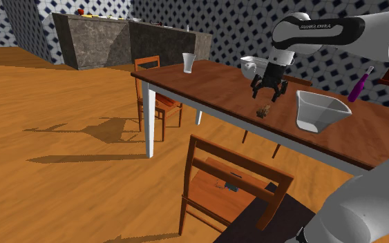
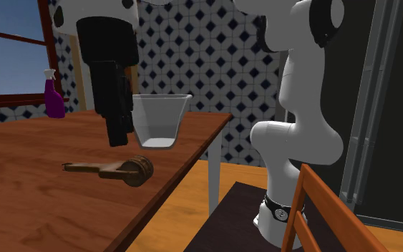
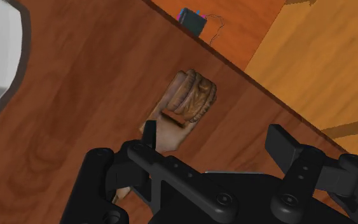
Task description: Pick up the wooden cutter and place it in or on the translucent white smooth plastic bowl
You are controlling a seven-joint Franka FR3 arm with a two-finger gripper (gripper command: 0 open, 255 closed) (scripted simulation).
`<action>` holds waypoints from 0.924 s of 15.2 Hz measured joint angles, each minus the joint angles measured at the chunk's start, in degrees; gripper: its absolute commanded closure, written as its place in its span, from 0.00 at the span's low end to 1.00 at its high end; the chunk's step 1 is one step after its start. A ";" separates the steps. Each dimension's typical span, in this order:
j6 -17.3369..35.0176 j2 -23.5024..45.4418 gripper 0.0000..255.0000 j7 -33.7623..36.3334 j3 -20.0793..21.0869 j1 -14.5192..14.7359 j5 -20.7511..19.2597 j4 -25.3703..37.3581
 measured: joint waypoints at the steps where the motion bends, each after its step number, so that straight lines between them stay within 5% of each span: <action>1: 0.35 1.71 0.00 0.43 -0.92 -0.64 0.57 0.88; 5: 0.28 7.58 0.00 1.84 -4.20 -3.12 2.88 4.86; 14: 5.78 8.31 0.00 2.37 -4.35 -3.26 3.37 -0.20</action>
